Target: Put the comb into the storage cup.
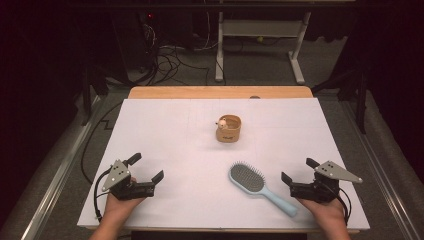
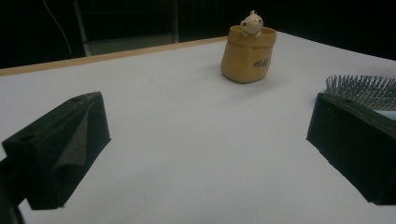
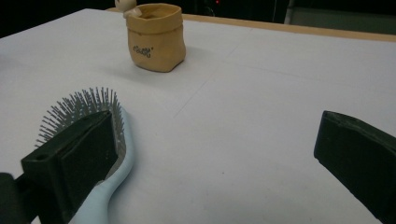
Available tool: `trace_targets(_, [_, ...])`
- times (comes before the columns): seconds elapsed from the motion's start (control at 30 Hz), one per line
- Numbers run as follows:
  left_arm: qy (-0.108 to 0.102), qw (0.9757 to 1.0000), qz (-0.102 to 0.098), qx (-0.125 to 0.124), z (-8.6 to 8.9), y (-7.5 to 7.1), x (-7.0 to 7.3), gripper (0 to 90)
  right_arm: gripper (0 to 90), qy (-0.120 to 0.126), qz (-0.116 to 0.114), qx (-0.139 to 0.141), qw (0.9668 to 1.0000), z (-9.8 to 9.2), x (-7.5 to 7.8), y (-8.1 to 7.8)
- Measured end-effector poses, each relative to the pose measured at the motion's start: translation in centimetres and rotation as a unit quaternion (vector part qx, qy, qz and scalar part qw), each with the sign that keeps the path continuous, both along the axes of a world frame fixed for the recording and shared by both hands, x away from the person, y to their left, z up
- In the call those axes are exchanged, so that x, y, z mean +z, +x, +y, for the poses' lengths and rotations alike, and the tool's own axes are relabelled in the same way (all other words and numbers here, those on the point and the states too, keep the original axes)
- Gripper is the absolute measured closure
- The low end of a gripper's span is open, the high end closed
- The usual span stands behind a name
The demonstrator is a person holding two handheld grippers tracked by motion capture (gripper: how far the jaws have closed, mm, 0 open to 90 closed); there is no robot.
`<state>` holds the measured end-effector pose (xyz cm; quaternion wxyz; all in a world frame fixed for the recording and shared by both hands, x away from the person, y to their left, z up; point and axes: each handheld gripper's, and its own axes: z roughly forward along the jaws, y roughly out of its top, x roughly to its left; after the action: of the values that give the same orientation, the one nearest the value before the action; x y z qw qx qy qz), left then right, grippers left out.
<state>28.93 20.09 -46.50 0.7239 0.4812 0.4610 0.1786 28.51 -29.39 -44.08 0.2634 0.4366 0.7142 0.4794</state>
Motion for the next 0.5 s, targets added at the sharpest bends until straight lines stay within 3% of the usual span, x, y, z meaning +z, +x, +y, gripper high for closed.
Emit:
trace_targets(0.27, [0.002,1.0,0.004,-0.001,-0.1,0.0,0.0,0.3,0.1,-0.017,0.003,-0.007,0.9998,0.2,-0.3,0.3])
trace_targets(0.37, [0.018,0.9998,-0.001,-0.003,-0.2,0.0,-0.3,0.3,0.1,-0.02,0.016,-0.013,0.9996,0.4,-0.4,0.8])
trace_targets(0.5, [0.009,0.9999,0.011,-0.007,-0.2,0.2,-0.4,0.3,0.1,-0.031,0.039,-0.024,0.9985,0.4,-0.7,1.4])
